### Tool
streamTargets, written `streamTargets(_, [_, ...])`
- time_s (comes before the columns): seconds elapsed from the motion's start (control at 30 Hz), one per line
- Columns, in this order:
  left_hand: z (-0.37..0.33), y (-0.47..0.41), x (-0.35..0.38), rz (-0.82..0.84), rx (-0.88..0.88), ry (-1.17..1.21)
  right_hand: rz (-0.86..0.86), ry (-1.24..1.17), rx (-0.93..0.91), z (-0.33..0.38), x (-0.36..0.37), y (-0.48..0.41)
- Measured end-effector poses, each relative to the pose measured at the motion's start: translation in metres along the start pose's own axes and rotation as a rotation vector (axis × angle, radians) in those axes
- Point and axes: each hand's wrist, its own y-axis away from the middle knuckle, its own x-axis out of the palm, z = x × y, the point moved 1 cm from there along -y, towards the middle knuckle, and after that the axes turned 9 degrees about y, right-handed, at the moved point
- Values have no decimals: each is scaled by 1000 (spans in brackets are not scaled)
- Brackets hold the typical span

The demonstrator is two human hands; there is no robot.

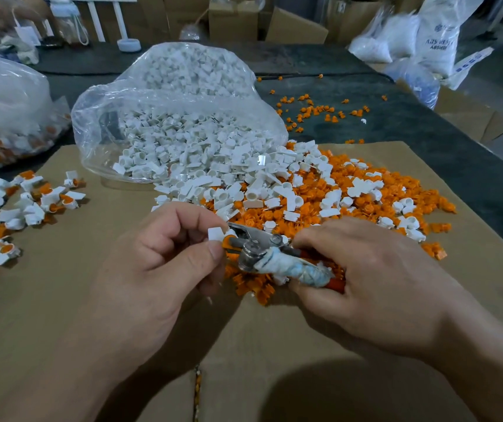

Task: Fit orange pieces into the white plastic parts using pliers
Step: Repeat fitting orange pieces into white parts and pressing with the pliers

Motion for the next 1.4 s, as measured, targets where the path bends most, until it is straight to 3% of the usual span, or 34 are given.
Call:
streamTargets(0.87, [-11,2,7,-74,11,-111,-71,44,23,1,0,1])
streamTargets(1.07, [-14,-2,7,-231,-181,-154,-55,137,70,-8,8,-7])
streamTargets(1.2, [-13,3,16,-144,-365,-160,-18,229,91,-11,14,-9])
streamTargets(1.4, [-19,5,23,-143,-446,-174,-18,218,81,-5,14,-10])
